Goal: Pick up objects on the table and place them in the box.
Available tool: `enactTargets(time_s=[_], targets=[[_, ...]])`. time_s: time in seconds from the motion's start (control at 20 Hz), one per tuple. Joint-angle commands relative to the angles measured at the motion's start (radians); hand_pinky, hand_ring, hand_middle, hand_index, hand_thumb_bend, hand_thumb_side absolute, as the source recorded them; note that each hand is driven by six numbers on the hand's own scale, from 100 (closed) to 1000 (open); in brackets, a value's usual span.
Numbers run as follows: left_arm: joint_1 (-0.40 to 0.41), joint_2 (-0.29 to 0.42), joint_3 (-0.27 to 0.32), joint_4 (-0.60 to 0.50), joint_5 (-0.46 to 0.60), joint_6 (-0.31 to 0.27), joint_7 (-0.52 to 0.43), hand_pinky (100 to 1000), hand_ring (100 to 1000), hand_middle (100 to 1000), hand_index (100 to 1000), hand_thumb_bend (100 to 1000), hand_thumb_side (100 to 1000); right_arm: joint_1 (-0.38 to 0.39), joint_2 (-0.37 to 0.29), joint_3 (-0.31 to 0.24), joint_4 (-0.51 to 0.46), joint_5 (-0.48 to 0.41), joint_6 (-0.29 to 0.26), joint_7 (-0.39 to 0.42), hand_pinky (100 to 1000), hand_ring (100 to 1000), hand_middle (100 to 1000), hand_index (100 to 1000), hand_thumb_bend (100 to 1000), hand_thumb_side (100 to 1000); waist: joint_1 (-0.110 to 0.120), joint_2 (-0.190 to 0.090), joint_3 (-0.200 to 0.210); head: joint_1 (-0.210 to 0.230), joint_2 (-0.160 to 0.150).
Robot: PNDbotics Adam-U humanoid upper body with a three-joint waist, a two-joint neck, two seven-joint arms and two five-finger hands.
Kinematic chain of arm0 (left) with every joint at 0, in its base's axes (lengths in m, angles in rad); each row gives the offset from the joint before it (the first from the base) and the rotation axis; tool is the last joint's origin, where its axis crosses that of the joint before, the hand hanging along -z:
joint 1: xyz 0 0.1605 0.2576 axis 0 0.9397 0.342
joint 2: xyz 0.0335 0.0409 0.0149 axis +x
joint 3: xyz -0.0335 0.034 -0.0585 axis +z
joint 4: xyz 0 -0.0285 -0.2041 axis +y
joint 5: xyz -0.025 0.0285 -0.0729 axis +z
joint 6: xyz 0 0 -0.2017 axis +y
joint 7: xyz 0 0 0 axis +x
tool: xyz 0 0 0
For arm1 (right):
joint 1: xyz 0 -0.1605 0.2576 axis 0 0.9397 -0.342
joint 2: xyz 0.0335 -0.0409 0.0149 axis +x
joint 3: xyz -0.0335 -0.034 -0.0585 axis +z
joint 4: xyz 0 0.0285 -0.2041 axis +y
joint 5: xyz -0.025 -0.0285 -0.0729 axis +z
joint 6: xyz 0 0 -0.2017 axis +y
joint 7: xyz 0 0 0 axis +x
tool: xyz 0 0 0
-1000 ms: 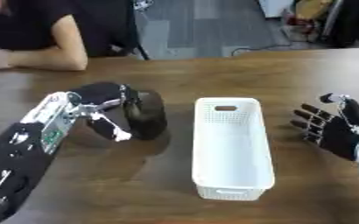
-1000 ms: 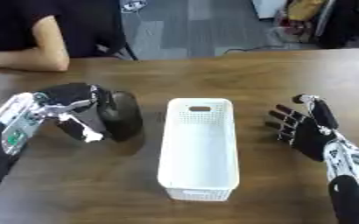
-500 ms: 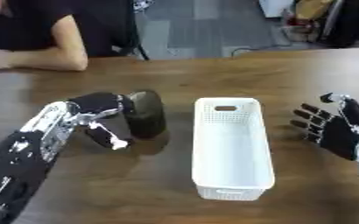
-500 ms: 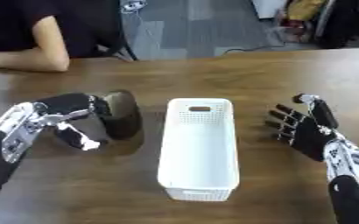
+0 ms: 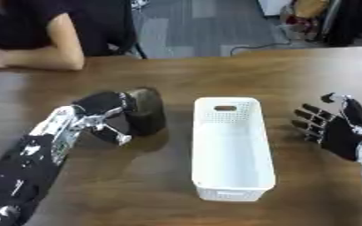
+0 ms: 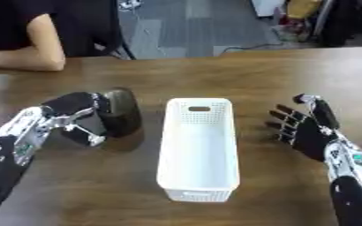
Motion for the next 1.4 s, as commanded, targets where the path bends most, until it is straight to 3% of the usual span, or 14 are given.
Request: enactTargets(time_s=[0.05, 0.35, 0.95, 1.1, 1.4], targets=[[-0.012, 0.002, 0.001, 0.021, -0.032, 0.020, 0.044, 100, 100, 197, 343, 100, 149, -0.014, -0.013, -0.001, -0.017, 0.003, -0.002, 0.005, 451, 711, 974, 1000, 100, 1000, -0.005, -0.006, -0.003, 0.010, -0.013], [-0.021, 0.005, 0.001, 0.020, -0.074, 0.003, 0.033, 100, 100, 190, 335, 100, 160, -0.014, -0.012, -0.002, -0.017, 0.005, -0.003, 0.005, 451, 711, 974, 1000, 100, 1000, -0.004, -0.008, -0.003, 0.009, -0.013], [-0.025, 0.016, -0.001, 0.008, -0.056, -0.021, 0.002, 100, 100, 182, 319, 100, 191, -0.011, -0.013, -0.004, -0.015, 0.006, -0.004, 0.003, 451, 711, 973, 1000, 100, 1000, -0.004, -0.008, 0.003, 0.005, -0.014], [-0.039, 0.043, -0.017, -0.026, -0.035, -0.033, -0.018, 100, 100, 171, 316, 100, 257, -0.009, -0.014, -0.005, -0.014, 0.007, -0.005, 0.002, 451, 711, 973, 1000, 100, 1000, -0.002, -0.010, 0.006, 0.003, -0.015], [-0.094, 0.141, -0.069, -0.210, 0.048, -0.064, -0.101, 100, 100, 120, 338, 100, 250, 0.002, -0.019, -0.009, -0.014, 0.009, -0.004, -0.003, 452, 711, 973, 1000, 100, 1000, 0.009, -0.021, 0.016, -0.007, -0.016]])
